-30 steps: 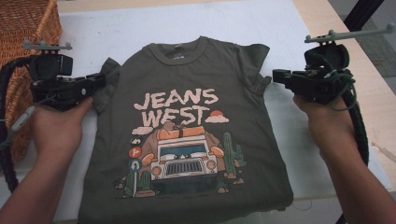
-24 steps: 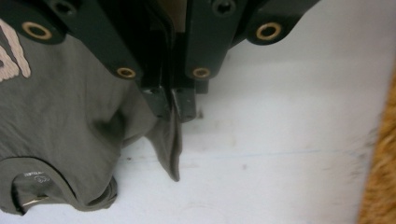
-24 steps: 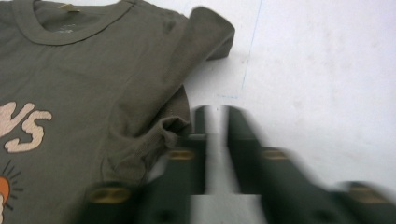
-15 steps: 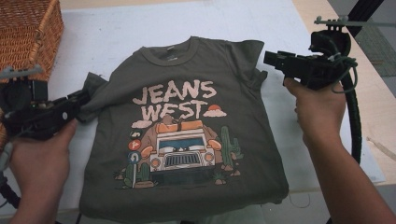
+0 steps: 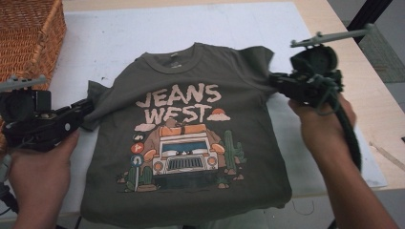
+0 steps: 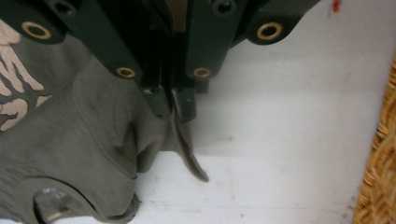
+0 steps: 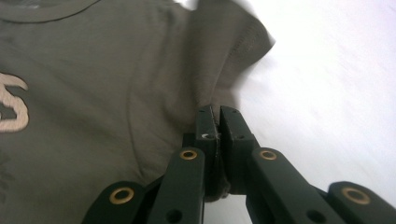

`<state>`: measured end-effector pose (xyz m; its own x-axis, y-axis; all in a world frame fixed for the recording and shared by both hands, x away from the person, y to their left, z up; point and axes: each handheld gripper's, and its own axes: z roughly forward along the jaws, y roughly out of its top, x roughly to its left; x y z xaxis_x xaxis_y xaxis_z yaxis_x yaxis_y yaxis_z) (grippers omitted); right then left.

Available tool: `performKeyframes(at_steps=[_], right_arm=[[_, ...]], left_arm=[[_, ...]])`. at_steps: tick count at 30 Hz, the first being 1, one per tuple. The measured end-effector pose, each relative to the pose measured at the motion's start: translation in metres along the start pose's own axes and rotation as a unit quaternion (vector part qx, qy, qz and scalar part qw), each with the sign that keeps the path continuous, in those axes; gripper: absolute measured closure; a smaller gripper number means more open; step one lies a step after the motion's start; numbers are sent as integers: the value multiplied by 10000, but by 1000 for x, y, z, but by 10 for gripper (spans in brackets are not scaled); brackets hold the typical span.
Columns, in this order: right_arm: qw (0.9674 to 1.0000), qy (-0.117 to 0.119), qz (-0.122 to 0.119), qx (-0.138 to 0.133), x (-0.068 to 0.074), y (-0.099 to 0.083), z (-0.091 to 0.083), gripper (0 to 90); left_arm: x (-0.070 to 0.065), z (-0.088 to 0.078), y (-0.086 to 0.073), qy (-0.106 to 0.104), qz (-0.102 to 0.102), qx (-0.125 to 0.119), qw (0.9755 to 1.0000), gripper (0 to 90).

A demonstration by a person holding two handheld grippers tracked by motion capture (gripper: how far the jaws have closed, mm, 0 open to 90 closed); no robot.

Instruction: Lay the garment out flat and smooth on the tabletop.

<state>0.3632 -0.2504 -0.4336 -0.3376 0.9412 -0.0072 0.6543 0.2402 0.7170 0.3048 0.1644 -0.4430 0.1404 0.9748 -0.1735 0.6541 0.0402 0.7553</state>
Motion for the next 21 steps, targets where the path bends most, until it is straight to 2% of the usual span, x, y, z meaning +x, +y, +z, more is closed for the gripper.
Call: performKeyframes(at_steps=[3,4,6,7,8,9,10,11,12,13,15,18,19,20,21], right_arm=[[9992,-106,133,351,1,-9,-8,868],[9990,-119,192,392,2,-11,-10,866],[9982,-115,305,505,2,-10,-13,824],[9982,-147,359,458,1,-8,-15,747],[9990,-150,375,183,-3,-1,-19,684],[9990,-150,375,183,-3,-1,-19,684],[9993,-268,257,-28,-5,11,-22,604],[9995,-179,181,-198,-6,18,-22,593],[9995,-179,181,-198,-6,18,-22,593],[9991,-90,108,-389,-7,25,-21,569],[9979,269,-17,-582,-11,41,-10,539],[9969,593,-194,-480,-13,56,13,530],[9958,805,-363,-249,-13,64,30,525],[9958,805,-363,-249,-13,64,30,525],[9944,962,-384,-185,-13,66,39,527]], left_arm=[[-2,-2,-2,-107,-37,53,9999,876],[-2,-2,-2,-148,-79,114,9998,865],[0,-1,3,-212,-163,239,9994,733],[1,0,8,-239,-156,201,9994,663],[2,0,11,-268,-141,175,9994,577],[3,1,16,-307,-79,121,9994,577],[2,2,22,-329,16,77,9994,540],[2,5,28,-354,142,103,9992,532],[1,9,34,-416,264,103,9987,532],[0,14,40,-419,400,145,9982,520],[0,27,53,-461,633,249,9966,521],[0,48,67,-524,920,520,9930,537],[0,54,71,-628,949,667,9913,580],[0,60,73,-747,1035,840,9883,580],[-1,66,75,-841,1133,1047,9844,589]])
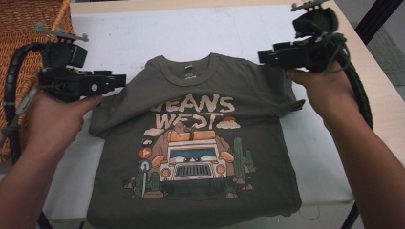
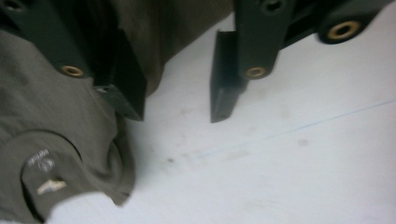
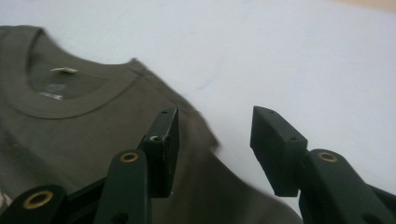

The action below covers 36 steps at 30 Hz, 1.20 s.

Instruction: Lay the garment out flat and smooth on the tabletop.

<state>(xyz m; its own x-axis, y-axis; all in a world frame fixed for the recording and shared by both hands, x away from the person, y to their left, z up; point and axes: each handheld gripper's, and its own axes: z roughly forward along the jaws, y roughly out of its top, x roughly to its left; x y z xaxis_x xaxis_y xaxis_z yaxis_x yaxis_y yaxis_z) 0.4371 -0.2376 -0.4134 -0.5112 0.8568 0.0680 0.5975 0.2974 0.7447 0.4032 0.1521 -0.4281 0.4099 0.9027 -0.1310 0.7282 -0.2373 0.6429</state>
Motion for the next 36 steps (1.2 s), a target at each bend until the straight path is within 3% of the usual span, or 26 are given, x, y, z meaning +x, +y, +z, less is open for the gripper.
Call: performKeyframes(at_steps=[1,3,5,6,8,10,13,17,20,22,25,27,28,29,30,31,32,36], right_arm=[[9999,74,-55,87,-1,1,8,528],[9989,380,-33,257,-4,2,21,533],[9981,331,-186,486,-5,2,31,570],[9974,399,-228,561,-4,2,35,607],[9972,428,-307,538,-4,2,38,698],[9968,522,-284,536,-4,2,38,802],[9960,641,-303,537,-4,1,39,855],[9956,698,-326,538,-5,2,39,858],[9956,694,-323,533,-6,2,39,853],[9957,692,-320,529,-6,2,39,845],[9959,673,-281,531,-6,1,39,836],[9959,671,-289,529,-6,2,40,836],[9959,663,-299,535,-6,2,39,839],[9959,661,-311,535,-5,2,40,849],[9959,663,-311,540,-5,2,40,857],[9958,651,-334,544,-4,2,40,864],[9958,634,-353,552,-4,2,39,868],[9962,518,-432,551,-1,3,38,876]], left_arm=[[0,5,1,-77,75,115,9999,595],[0,8,3,-42,206,135,9997,614],[0,10,4,-66,273,140,9995,626],[-2,10,3,18,396,125,9991,650],[-2,10,3,-29,488,115,9987,708],[0,10,3,-300,375,88,9988,808],[2,10,2,-374,143,-88,9992,808],[7,6,4,-612,-128,-311,9976,703],[8,6,3,-809,-217,-166,9963,697],[5,10,2,-938,-51,114,9955,695],[-4,9,0,-889,182,160,9957,633],[-13,9,-4,-570,468,85,9972,632],[-20,9,-6,-302,732,39,9969,651],[-22,9,-7,-220,866,-16,9960,706],[-23,9,-7,-402,812,18,9959,796],[-25,9,-7,-362,806,37,9961,884],[-27,9,-7,-302,852,52,9959,887],[-24,7,-6,-231,655,-16,9976,892]])
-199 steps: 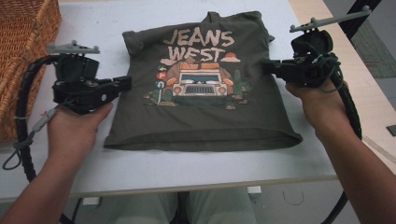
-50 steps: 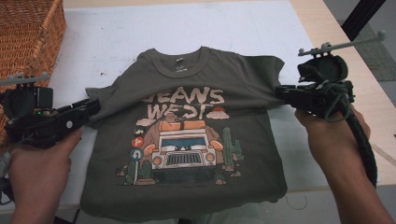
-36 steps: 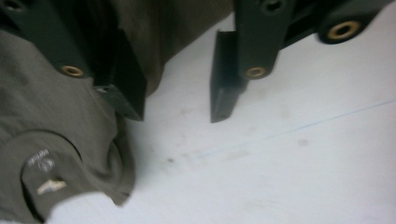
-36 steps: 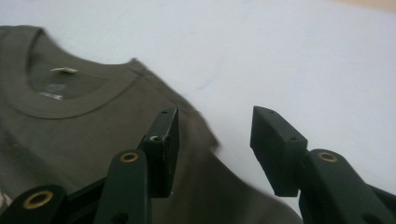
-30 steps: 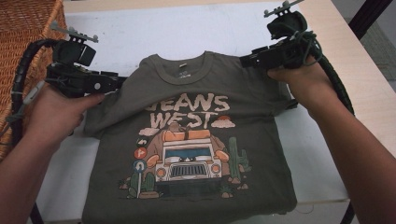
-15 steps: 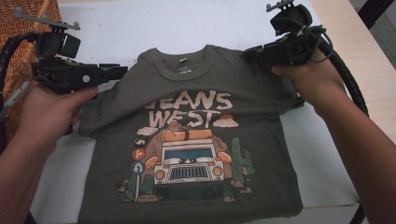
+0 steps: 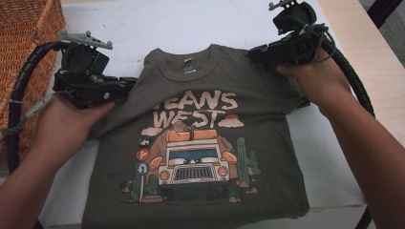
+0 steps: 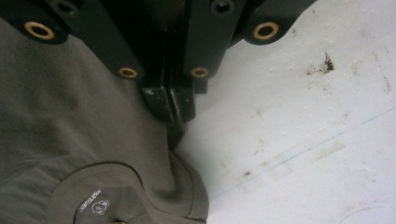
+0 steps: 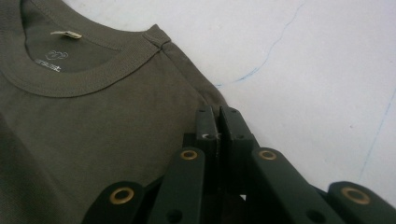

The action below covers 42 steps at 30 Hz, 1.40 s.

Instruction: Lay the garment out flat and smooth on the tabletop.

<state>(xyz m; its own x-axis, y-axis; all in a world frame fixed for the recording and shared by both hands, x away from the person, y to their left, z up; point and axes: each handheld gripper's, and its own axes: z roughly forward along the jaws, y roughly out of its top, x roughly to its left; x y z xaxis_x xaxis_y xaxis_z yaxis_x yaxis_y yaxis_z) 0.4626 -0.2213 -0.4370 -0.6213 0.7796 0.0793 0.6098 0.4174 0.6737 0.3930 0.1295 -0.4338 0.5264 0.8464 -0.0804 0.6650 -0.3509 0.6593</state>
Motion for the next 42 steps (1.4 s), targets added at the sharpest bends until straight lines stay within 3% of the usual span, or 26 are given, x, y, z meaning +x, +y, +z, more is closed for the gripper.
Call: performKeyframes(at_steps=[3,5,8,9,11,14,16,20,23,26,29,31,32,34,36,39,42], right_arm=[[9999,-66,72,-67,-1,-1,-2,876],[9999,-65,108,-47,-3,-1,-2,876],[9999,-41,129,-36,-4,-1,-1,875],[9999,-40,130,-38,-4,-1,-1,875],[9999,-50,124,-34,-4,-1,-1,875],[9999,-75,119,-30,-3,-1,-1,875],[9999,-79,119,-28,-3,-1,-1,875],[9997,-235,64,-85,-2,0,0,875],[9987,-411,70,-297,-5,3,1,875],[9968,-562,176,-537,-9,5,4,874],[9956,-721,185,-568,-11,7,11,876],[9949,-806,158,-589,-11,8,16,836],[9942,-852,187,-636,-11,8,16,765],[9926,-855,371,-784,-15,6,8,682],[9909,-843,554,-895,-22,2,-6,653],[9884,-953,691,-957,-35,-10,-25,610],[9884,-976,918,-716,-47,-25,-34,569]], left_arm=[[10,-12,1,-59,-427,-221,9988,889],[15,-17,0,-201,-578,-148,9980,866],[16,-21,-4,-344,-542,-15,9979,683],[16,-22,-6,-246,-500,28,9984,651],[16,-21,-8,9,-402,89,9992,701],[14,-14,-8,342,-324,155,9988,859],[16,-10,-7,407,-388,149,9983,878],[21,-6,-2,816,-449,49,9956,888],[33,-5,6,940,-638,-70,9935,889],[41,-2,19,1140,-649,-139,9913,889],[46,6,32,1373,-647,-149,9883,889],[48,11,36,1414,-632,-122,9879,885],[47,12,36,1457,-619,-116,9873,877],[45,9,36,1602,-662,-197,9847,722],[47,3,34,1502,-806,-248,9850,623],[45,-4,27,1469,-886,-162,9850,594],[41,-6,17,1494,-824,-100,9853,597]])
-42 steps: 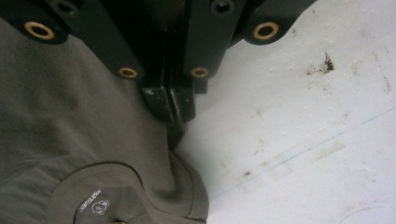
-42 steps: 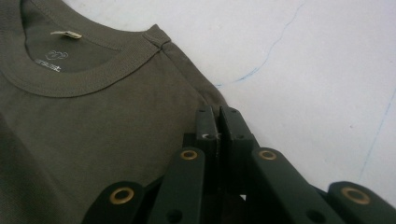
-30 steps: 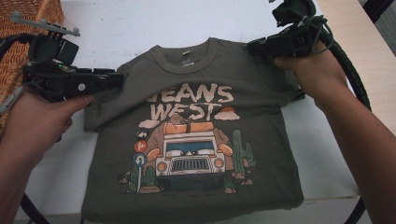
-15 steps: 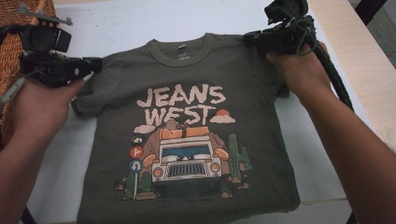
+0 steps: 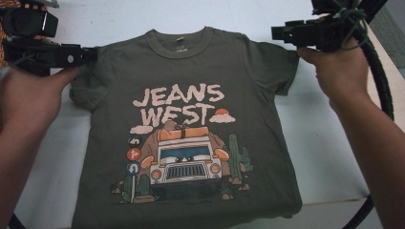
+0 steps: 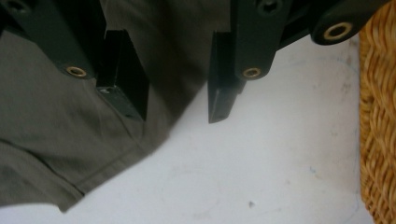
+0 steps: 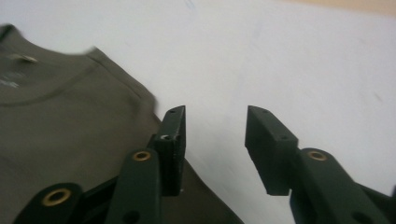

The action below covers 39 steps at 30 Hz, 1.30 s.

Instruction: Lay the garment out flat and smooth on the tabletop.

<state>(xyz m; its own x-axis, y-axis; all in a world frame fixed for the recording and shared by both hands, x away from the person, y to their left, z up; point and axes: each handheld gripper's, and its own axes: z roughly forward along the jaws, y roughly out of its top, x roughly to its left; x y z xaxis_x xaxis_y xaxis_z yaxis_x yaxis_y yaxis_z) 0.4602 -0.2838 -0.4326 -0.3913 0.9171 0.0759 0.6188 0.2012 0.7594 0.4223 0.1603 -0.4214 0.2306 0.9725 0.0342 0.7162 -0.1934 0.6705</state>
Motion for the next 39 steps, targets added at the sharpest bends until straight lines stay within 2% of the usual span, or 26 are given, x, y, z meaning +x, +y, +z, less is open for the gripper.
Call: performKeyframes(at_steps=[3,4,5,7,8,10,11,14,15,16,17,18,19,20,22,25,28,30,31,32,34,36,39], right_arm=[[9993,53,87,347,-5,-12,0,605],[9996,23,46,261,-4,-15,-2,648],[9996,-9,23,270,-4,-16,-3,690],[9995,-45,-53,307,-2,-18,-6,849],[9994,-29,-135,314,-2,-18,-6,887],[9989,-136,-309,323,1,-18,-7,894],[9985,-255,-394,298,1,-18,-6,895],[9981,-493,-327,183,-4,-20,-7,896],[9981,-518,-290,143,-6,-21,-8,895],[9978,-584,-294,86,-6,-21,-10,892],[9978,-601,-294,17,-6,-22,-12,878],[9979,-602,-255,-20,-5,-22,-13,818],[9980,-609,-184,-30,-5,-23,-15,753],[9983,-570,-96,-81,-4,-23,-18,708],[9987,-459,-18,-210,1,-26,-26,679],[9994,-97,-162,-284,15,-33,-38,690],[9986,380,-365,-112,32,-44,-41,736],[9975,535,-451,81,39,-51,-40,756],[9971,579,-467,171,41,-54,-39,761],[9972,556,-482,140,42,-57,-40,767],[9973,552,-460,126,42,-60,-43,772],[9974,435,-554,123,42,-63,-47,773],[9980,345,-521,37,38,-71,-54,763]], left_arm=[[0,1,-12,50,-53,106,9999,603],[1,2,-16,51,-77,158,9998,603],[1,1,-19,31,-126,55,9999,603],[2,0,-22,1,-169,9,9999,624],[1,0,-23,-5,-91,-35,10000,690],[-2,0,-24,-32,37,-101,9999,867],[-3,1,-25,90,82,-144,9998,890],[-1,0,-27,158,-146,-321,9993,891],[0,-1,-28,270,-173,-378,9988,893],[3,-4,-28,254,-238,-408,9986,850],[5,-7,-28,187,-326,-412,9984,771],[5,-10,-28,123,-365,-417,9984,690],[3,-14,-29,95,-341,-446,9984,648],[0,-18,-29,84,-299,-488,9983,643],[-6,-26,-32,-6,-273,-557,9981,603],[-17,-31,-41,-134,-95,-576,9982,593],[-25,-30,-51,-111,135,-474,9987,662],[-26,-26,-58,-69,157,-300,9994,711],[-25,-27,-61,-67,109,-370,9992,722],[-25,-28,-62,-60,77,-359,9993,729],[-25,-30,-63,1,130,-335,9994,733],[-24,-32,-67,72,131,-405,9991,725],[-21,-35,-73,127,-15,-468,9988,682]])
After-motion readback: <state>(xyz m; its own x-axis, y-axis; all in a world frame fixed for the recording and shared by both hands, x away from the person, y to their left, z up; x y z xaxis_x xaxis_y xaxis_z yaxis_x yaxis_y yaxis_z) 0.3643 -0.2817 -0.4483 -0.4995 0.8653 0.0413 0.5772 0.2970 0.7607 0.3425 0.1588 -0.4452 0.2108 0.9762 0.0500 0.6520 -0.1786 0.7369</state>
